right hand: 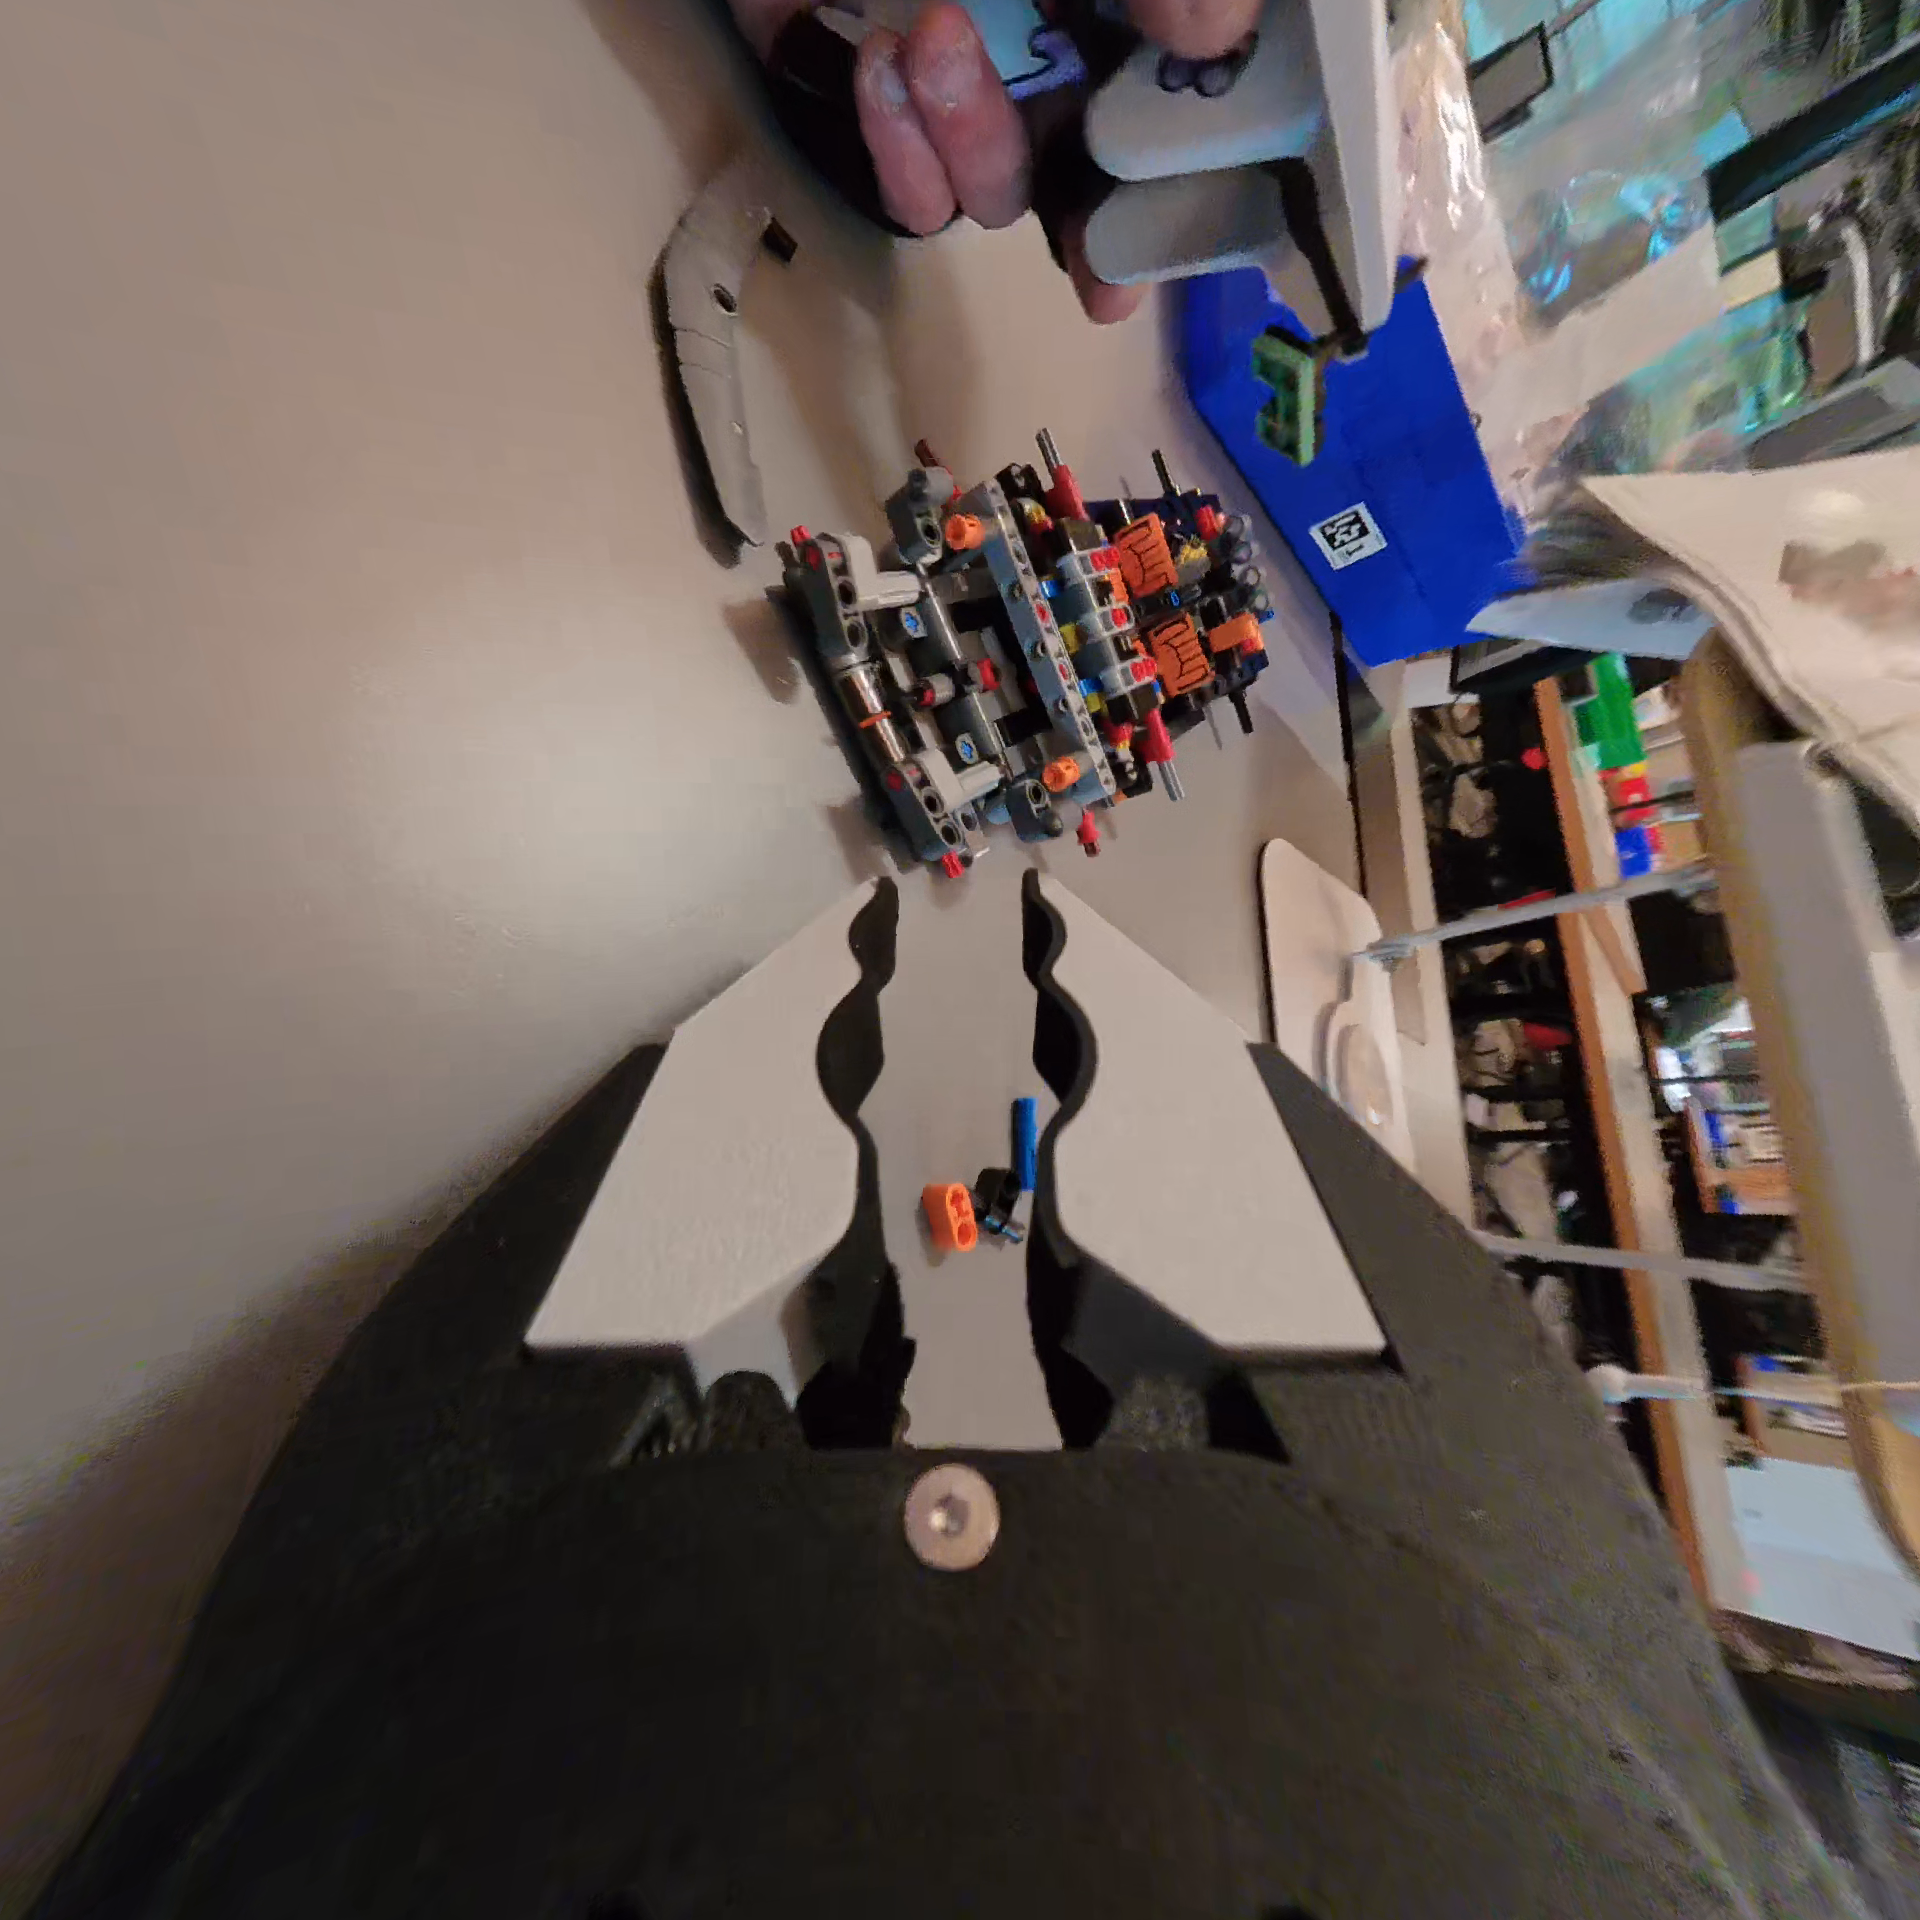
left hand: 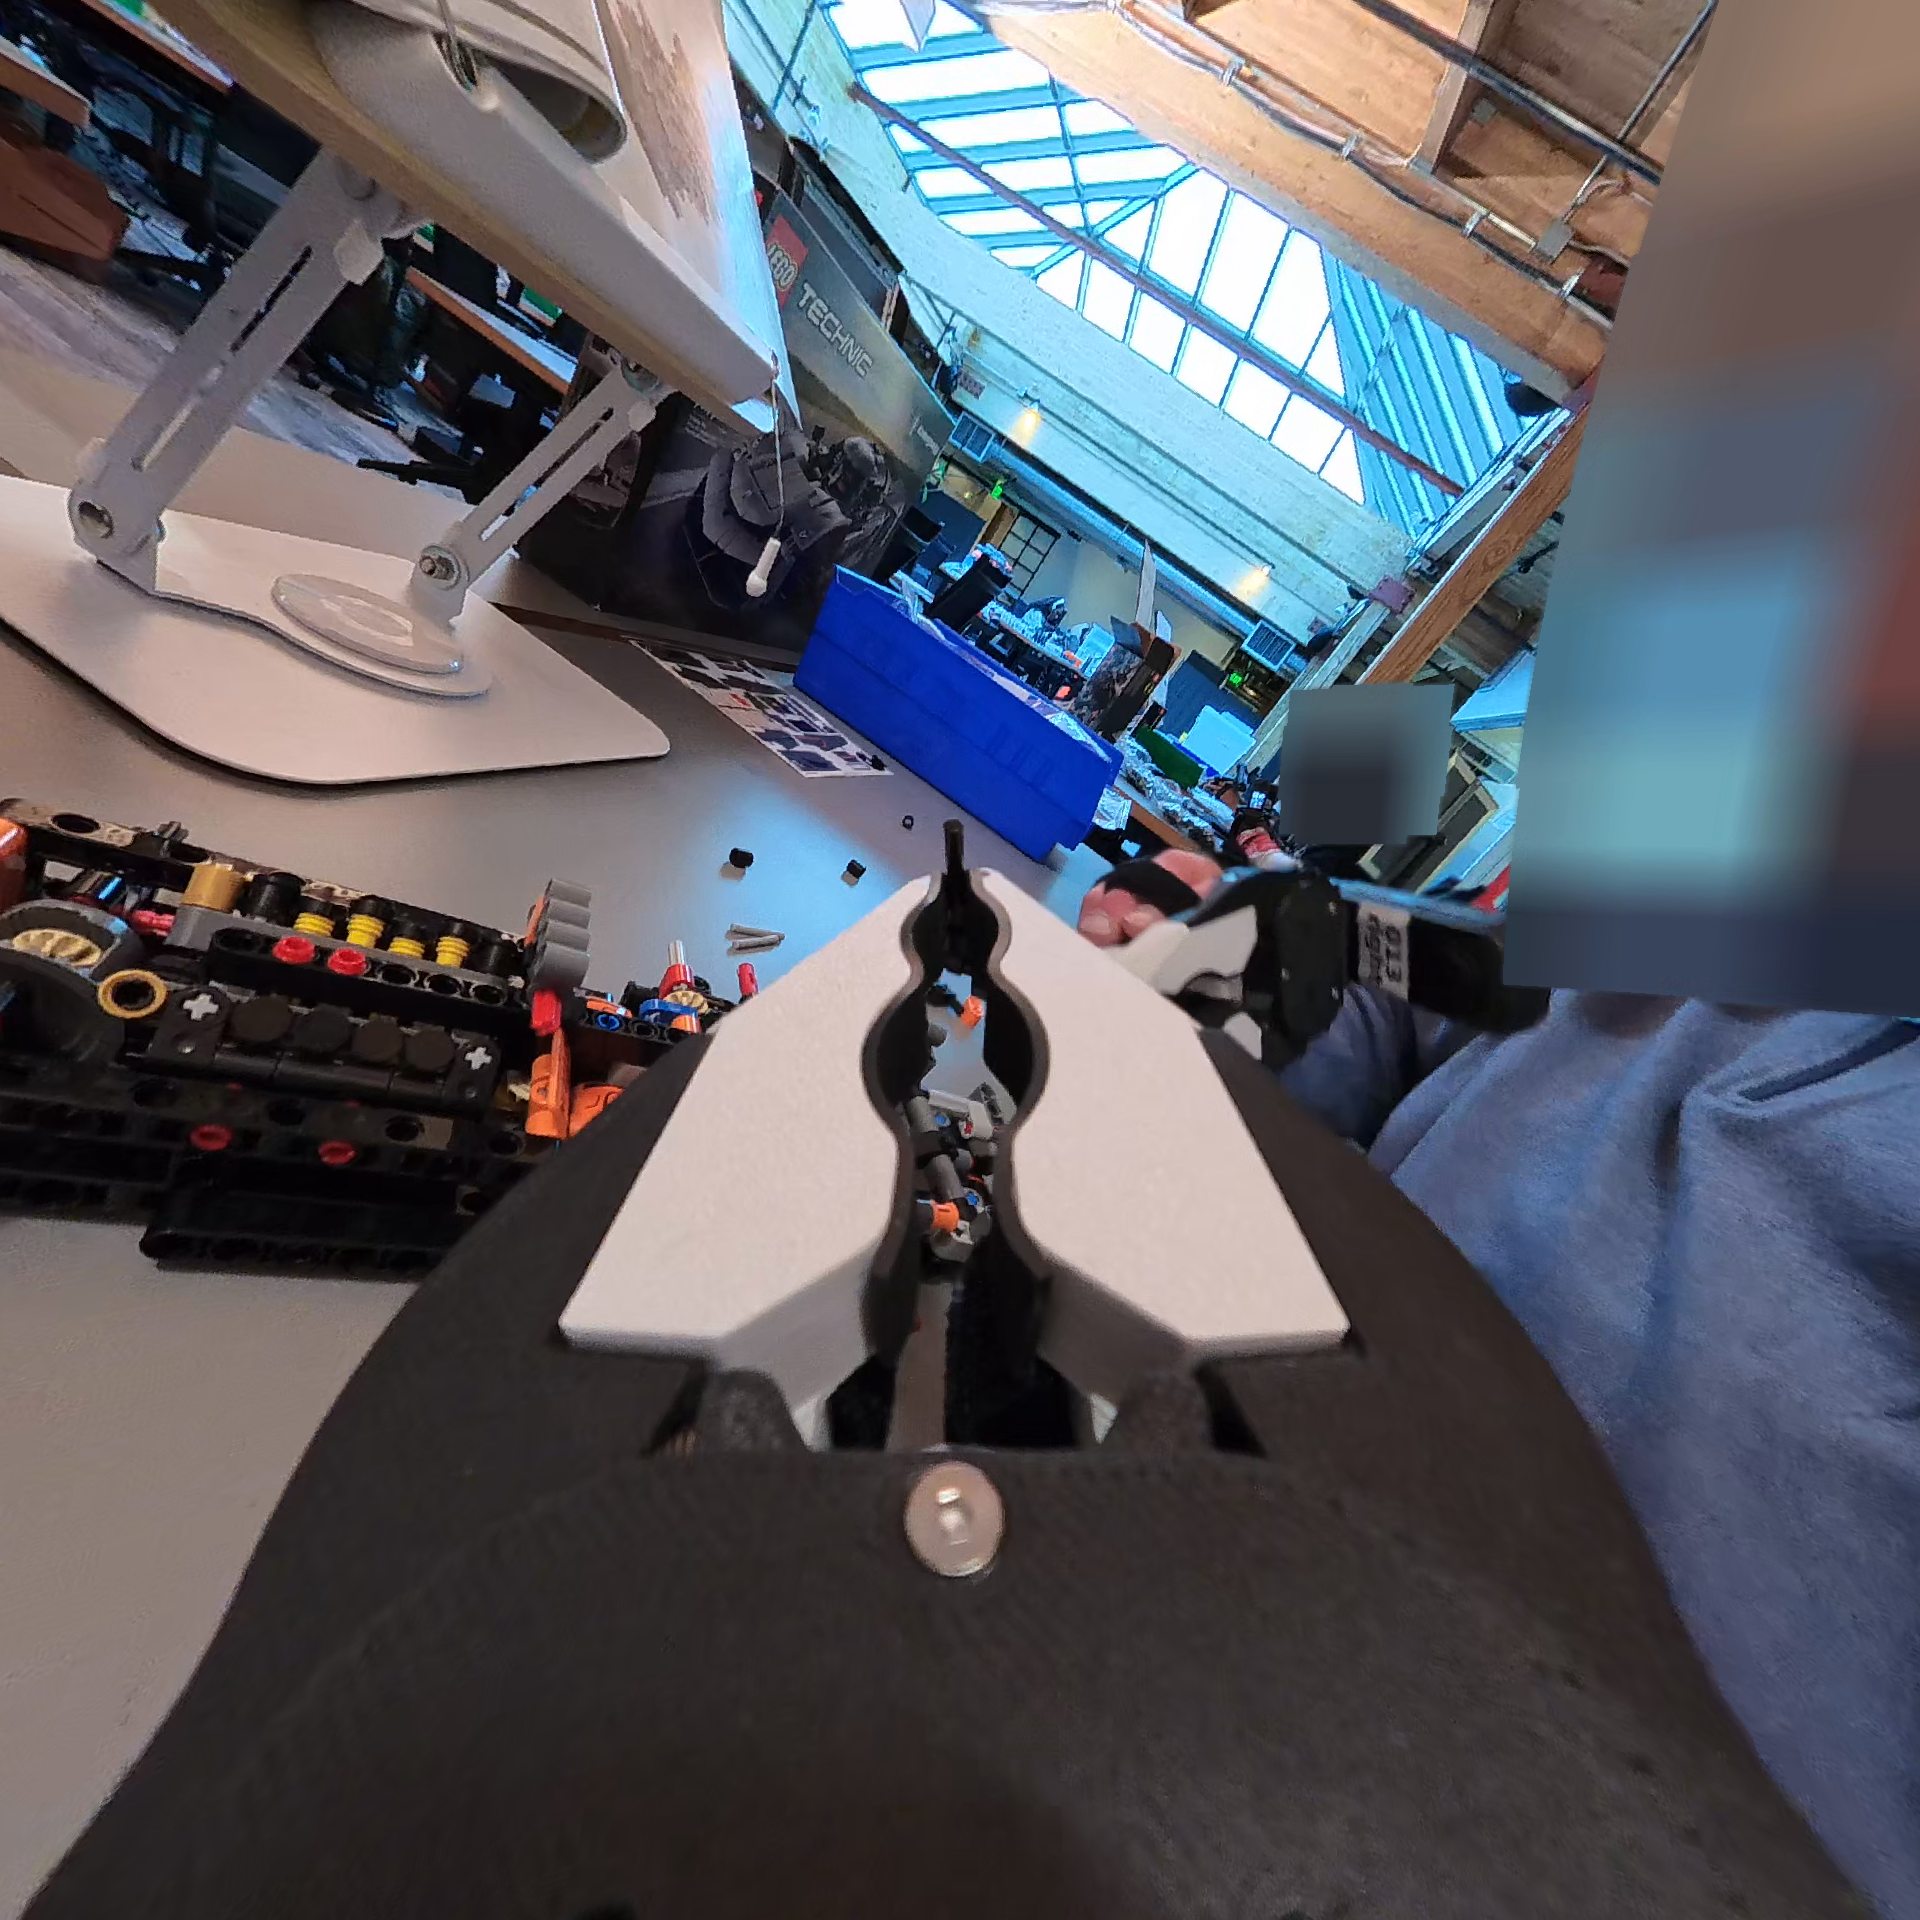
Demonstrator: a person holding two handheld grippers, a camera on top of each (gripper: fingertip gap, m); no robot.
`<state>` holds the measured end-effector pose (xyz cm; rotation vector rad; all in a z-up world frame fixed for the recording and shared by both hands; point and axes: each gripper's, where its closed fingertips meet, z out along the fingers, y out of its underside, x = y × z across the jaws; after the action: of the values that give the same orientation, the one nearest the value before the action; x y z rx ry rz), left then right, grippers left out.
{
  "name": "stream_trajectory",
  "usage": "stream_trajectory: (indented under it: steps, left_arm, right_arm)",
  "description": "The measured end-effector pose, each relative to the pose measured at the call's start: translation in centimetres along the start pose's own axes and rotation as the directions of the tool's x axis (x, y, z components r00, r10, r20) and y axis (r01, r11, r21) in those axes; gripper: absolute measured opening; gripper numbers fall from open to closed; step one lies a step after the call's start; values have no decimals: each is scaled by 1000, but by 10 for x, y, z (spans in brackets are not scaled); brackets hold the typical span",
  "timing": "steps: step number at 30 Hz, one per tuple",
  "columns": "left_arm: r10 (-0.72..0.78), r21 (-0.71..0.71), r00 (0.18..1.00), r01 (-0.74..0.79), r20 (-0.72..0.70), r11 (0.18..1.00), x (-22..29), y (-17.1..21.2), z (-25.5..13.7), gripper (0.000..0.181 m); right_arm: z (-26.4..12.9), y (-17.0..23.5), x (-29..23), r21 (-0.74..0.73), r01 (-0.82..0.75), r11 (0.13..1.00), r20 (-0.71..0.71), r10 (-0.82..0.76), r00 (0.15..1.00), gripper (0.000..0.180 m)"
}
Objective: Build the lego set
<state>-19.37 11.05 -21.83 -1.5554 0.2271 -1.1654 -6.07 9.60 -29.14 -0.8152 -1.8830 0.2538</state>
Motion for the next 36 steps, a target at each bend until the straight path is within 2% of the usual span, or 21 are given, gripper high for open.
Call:
stream_trajectory:
  steps: [6,13,19,36]
  left_arm:
    - [-6,18,1000,6,-6,1000,0,-2,-2,0]
    - [1,21,1000,-1,7,1000,-1,-2,-1,0]
    - [32,89,999,-33,12,995,2,-10,-7,0]
    - [32,99,999,-31,-8,995,5,-11,-9,0]
  right_arm:
    - [1,-14,-14,-22,169,985,-26,-169,985,19]
    - [2,-28,-29,-23,275,961,-31,-275,961,18]
    - [4,-34,-38,-16,314,949,-20,-315,949,17]
    - [8,-37,-48,-8,335,942,10,-335,942,17]
